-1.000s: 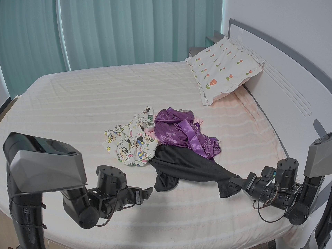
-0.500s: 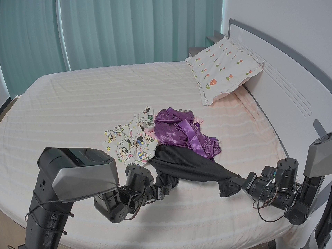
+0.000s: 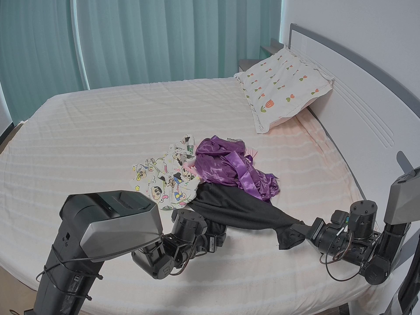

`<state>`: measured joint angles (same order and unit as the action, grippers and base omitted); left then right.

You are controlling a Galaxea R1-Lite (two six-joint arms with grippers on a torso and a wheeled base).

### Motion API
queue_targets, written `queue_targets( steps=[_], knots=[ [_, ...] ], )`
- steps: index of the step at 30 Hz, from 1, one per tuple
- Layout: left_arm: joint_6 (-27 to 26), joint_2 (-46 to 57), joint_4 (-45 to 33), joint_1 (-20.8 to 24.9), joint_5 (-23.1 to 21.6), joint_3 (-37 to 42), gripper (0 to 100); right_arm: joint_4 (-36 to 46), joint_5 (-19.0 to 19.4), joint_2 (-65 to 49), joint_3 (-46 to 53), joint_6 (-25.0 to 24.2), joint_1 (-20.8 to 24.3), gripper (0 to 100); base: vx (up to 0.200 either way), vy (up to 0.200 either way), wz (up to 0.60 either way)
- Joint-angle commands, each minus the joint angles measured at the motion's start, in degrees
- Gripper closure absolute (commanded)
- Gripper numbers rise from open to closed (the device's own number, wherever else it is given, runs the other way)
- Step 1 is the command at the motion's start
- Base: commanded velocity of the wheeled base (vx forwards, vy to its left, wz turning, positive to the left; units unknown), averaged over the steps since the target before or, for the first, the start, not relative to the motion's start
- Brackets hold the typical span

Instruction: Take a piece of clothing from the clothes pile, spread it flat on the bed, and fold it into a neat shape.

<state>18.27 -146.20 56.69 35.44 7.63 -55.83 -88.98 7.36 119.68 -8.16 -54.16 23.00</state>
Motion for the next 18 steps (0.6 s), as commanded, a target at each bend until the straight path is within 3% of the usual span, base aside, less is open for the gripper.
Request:
queue_targets(
  steps=[1, 9, 13, 14, 18],
  knots=[
    [0.0, 0.2, -1.0, 0.2, 0.0, -1.2, 100, -0.8, 0.0, -0.1, 0.0, 0.0, 0.0, 100, 0.000, 0.000, 0.00],
    [0.3, 0.3, -0.5, 0.4, 0.5, -0.2, 100, -0.8, 0.1, -0.1, 0.3, -0.1, 0.2, 100, 0.000, 0.000, 0.00],
    [3.8, 0.9, 1.1, 0.4, 2.7, 3.4, 100, -0.8, 0.2, -0.6, 0.6, -0.4, 0.4, 100, 0.000, 0.000, 0.00],
    [7.1, 3.3, 3.9, 0.4, 2.8, 5.7, 100, -0.8, 0.1, -0.8, 0.6, -1.3, 0.6, 100, 0.000, 0.000, 0.00],
    [8.6, 9.4, 6.5, 0.4, 2.5, 12.7, 100, -0.8, 0.2, -3.0, 1.2, -3.5, 1.7, 100, 0.000, 0.000, 0.00]
  ],
)
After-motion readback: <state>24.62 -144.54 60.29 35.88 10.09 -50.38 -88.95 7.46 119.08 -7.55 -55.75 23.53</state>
